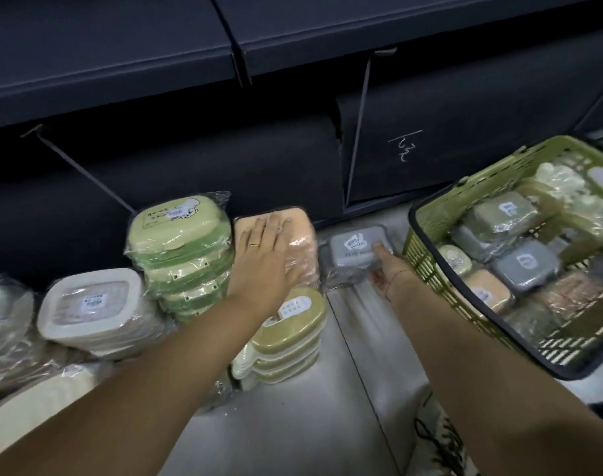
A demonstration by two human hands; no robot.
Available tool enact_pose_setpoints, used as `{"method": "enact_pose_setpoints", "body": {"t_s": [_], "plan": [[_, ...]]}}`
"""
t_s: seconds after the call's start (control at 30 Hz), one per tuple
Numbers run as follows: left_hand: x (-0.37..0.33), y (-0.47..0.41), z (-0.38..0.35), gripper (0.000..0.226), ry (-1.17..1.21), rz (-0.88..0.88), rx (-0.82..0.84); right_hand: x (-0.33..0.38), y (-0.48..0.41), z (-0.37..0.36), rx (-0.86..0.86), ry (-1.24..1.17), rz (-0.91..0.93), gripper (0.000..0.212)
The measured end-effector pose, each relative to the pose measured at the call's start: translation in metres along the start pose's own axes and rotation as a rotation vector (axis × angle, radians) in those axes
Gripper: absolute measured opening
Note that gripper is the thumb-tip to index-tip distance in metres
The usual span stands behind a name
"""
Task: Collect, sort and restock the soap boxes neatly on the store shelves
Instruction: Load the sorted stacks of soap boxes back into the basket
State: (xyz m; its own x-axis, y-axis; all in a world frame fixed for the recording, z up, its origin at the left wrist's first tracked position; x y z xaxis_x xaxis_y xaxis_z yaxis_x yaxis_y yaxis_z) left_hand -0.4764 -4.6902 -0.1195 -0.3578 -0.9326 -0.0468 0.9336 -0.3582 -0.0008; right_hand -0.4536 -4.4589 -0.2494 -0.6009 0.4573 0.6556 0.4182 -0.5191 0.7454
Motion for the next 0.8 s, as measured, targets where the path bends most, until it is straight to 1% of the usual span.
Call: {"method": "enact_pose_setpoints", "body": {"t_s": [0.1,0.17,0.3,0.37,0.43,0.5,0.6,0.67,0.7,0.77,0.8], "plan": [[-0.003,0.004,-0.001,0.077,-0.022,-0.004,-0.025,0.008,-0.006,-0.009,0.006,0.377,0.104,0.050],[-0.006,0.006,-0.002,0.079,-0.040,-0.004,-0.039,0.012,-0.011,-0.011,-0.007,0.555,0.162,0.056],[-0.010,0.008,-0.001,0.081,-0.089,0.006,-0.030,0.020,-0.006,-0.013,-0.056,0.755,0.219,0.066],[-0.011,0.008,0.002,0.082,-0.079,0.007,-0.031,0.022,0.001,-0.013,-0.085,0.852,0.217,0.073],[-0.013,0.008,0.006,0.082,-0.048,0.015,-0.021,0.023,0.009,-0.014,-0.071,0.960,0.232,0.079],[-0.015,0.005,0.009,0.081,-0.060,0.018,0.015,0.031,0.024,-0.019,0.029,1.141,0.322,0.079],[-0.024,-0.008,0.022,0.077,-0.069,0.046,0.039,0.060,0.057,-0.024,0.321,1.361,0.506,0.070],[-0.037,-0.021,0.036,0.076,-0.021,0.067,-0.009,0.092,0.076,-0.013,0.486,1.376,0.583,0.062],[-0.049,-0.028,0.043,0.075,0.012,0.057,-0.043,0.111,0.083,-0.003,0.542,1.338,0.587,0.058],[-0.086,-0.043,0.056,0.073,0.100,-0.013,-0.117,0.154,0.085,0.029,0.571,1.172,0.509,0.051],[-0.110,-0.050,0.062,0.071,0.163,-0.065,-0.145,0.175,0.076,0.050,0.544,1.076,0.476,0.049]]}}
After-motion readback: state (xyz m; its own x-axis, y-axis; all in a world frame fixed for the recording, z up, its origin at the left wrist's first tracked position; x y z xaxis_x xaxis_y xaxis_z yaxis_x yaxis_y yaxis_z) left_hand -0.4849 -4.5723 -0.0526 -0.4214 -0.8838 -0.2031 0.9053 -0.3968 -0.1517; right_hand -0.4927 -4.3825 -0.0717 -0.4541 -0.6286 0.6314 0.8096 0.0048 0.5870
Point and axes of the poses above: each hand's wrist, its own y-axis away from the middle knuckle, its own z-axis out of the back of the hand, x = y × z, the point moved 7 cm from there along -y, towards the middle knuckle, and after that the axes turned 9 degrees about -x, right-handed, at the moved point
